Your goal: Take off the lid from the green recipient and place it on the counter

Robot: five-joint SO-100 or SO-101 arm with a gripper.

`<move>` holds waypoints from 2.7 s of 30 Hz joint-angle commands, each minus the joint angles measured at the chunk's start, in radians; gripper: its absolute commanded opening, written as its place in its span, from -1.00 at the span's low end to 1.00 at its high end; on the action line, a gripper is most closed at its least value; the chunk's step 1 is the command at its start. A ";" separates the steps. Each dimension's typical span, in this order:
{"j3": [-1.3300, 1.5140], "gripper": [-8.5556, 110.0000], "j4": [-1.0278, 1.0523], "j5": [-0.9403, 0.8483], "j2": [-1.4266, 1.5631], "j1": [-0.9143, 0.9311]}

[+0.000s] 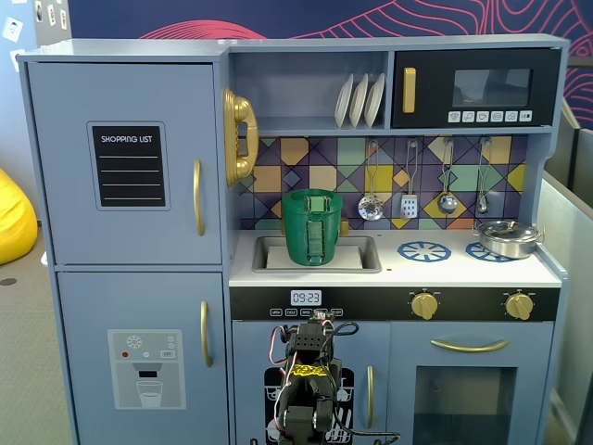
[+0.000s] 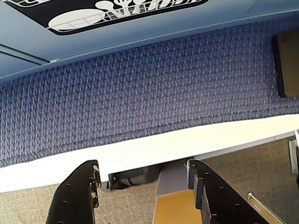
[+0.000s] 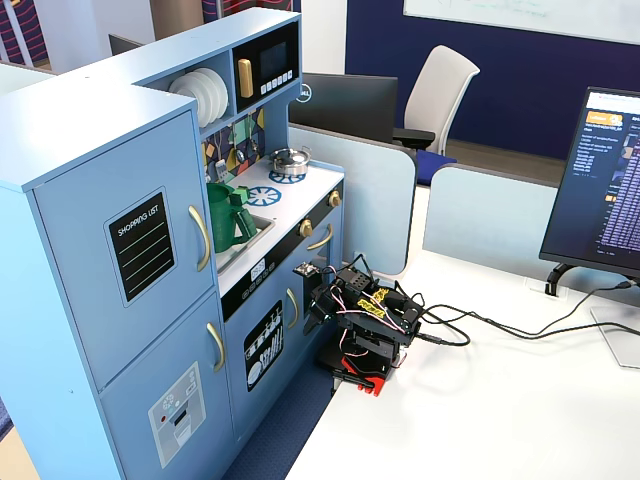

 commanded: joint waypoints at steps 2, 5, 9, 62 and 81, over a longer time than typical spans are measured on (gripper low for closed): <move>-0.006 -0.86 0.181 0.000 -0.005 0.153; -0.006 -0.86 0.181 0.000 -0.005 0.152; -0.006 -0.86 0.181 -0.012 -0.005 0.156; -0.994 -0.14 -1.201 -0.130 -0.718 0.043; -1.115 -0.21 -1.262 -0.153 -0.885 0.005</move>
